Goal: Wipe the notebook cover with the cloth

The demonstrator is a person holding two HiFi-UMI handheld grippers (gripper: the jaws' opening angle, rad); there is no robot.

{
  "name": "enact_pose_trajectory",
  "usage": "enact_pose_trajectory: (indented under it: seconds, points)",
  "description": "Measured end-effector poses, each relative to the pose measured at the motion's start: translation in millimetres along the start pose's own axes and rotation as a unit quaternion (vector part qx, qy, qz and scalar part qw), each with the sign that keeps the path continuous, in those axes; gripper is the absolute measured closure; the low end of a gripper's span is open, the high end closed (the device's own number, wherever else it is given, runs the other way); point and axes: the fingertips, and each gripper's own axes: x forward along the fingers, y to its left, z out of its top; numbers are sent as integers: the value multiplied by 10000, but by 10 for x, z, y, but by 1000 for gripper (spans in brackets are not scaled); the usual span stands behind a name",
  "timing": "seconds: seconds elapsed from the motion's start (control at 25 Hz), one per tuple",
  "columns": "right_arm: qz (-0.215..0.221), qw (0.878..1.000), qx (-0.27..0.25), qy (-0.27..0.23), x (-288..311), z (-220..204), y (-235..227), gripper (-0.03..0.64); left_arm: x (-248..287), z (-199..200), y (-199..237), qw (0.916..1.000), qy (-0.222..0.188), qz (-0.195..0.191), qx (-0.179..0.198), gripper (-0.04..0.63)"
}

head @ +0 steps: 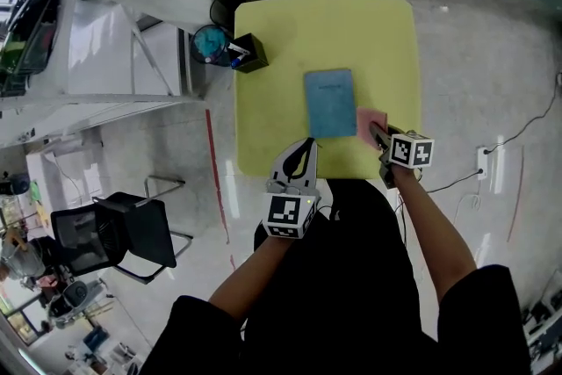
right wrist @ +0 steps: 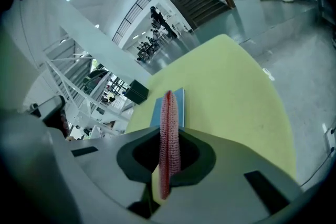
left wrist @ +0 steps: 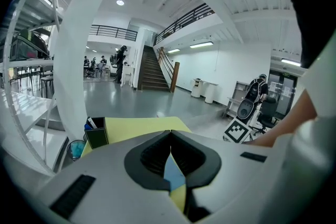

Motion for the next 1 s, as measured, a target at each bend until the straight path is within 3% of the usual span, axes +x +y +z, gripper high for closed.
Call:
enact_pose_trajectory:
  seconds: [0.24, 0.44, 0.6, 0.84, 1.0]
  points:
    - [55, 9950, -320, -941, -733, -122, 691, 580, -551, -60, -170, 9991, -159, -338, 202, 581]
    - [-121, 9852, -536, -1625, -1326, -539, 1368, 580, -1261, -136, -332, 9979, -429, -407, 279, 581]
    - [-384, 9752, -924, -1973, -1714, -1123, 2016, 580, -2065, -89, -542, 9901, -957, -433, 932, 581]
    - [-306, 9631, -1550, -2178, -2204, -1788, 3012, 580, -2945, -240, -646, 9908, -1228, -438, 366, 581]
    - [-87, 9562, -1792, -2311, -2505, -2054, 3474, 580, -3394, -219, -772, 9877, -1452, -423, 410, 581]
